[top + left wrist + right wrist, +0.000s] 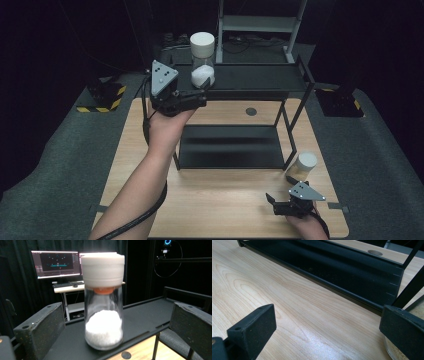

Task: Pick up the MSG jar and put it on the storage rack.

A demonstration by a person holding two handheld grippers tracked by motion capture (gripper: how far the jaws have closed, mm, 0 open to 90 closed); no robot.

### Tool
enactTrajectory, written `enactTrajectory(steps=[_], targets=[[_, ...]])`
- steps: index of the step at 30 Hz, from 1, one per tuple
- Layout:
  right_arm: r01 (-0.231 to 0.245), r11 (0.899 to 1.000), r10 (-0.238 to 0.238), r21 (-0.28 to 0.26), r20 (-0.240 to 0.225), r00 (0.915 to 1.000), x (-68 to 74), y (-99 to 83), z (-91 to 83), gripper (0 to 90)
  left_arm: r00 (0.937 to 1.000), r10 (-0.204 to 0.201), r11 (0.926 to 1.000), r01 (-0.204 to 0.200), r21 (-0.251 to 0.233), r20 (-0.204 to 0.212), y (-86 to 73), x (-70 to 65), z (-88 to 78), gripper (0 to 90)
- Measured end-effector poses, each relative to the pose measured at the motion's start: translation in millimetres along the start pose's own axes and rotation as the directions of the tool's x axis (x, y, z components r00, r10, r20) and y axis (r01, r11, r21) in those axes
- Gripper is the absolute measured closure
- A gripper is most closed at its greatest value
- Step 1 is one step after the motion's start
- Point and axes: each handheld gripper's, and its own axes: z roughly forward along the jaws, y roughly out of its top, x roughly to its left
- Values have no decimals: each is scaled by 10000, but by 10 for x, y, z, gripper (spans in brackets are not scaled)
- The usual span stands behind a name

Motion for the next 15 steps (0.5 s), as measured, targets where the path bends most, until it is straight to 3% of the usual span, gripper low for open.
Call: enactTrajectory(steps=[15], targets=[[21,10000,-21,9,12,10000,4,2,1,0,9999,105,9985,-103,532,-44,-269,-13,-164,4]])
